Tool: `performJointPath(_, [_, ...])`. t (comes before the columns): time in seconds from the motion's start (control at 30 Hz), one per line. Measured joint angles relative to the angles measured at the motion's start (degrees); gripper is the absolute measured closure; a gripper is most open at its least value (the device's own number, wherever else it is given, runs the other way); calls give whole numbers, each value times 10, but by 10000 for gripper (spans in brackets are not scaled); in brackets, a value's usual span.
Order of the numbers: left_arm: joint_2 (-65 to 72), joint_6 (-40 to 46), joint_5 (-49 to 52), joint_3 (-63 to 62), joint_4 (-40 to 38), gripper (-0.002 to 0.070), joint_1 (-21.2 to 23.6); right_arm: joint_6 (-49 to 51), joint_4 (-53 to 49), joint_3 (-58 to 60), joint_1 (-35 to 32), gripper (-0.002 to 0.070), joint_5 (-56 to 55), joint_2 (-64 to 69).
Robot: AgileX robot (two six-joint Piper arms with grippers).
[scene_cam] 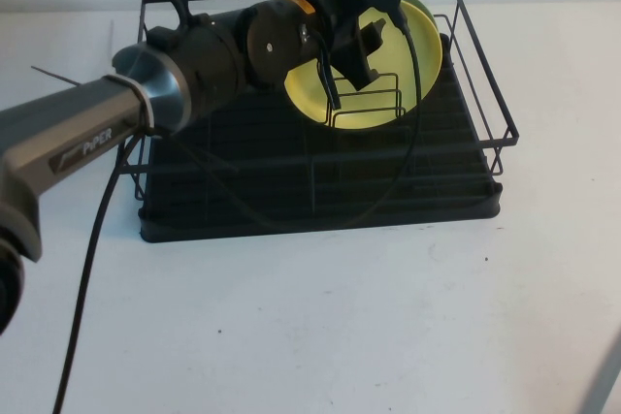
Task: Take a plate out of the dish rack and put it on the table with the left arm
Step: Grasp the plate from the shelf
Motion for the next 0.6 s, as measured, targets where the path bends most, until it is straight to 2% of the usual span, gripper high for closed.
performJointPath(0.2, [0, -25, -3, 0, 0, 323, 0, 0, 0, 0, 0, 696, 0, 0])
performJointPath(0.6, [11, -29, -16, -1, 0, 330, 0, 0, 0, 0, 0, 696, 0, 0])
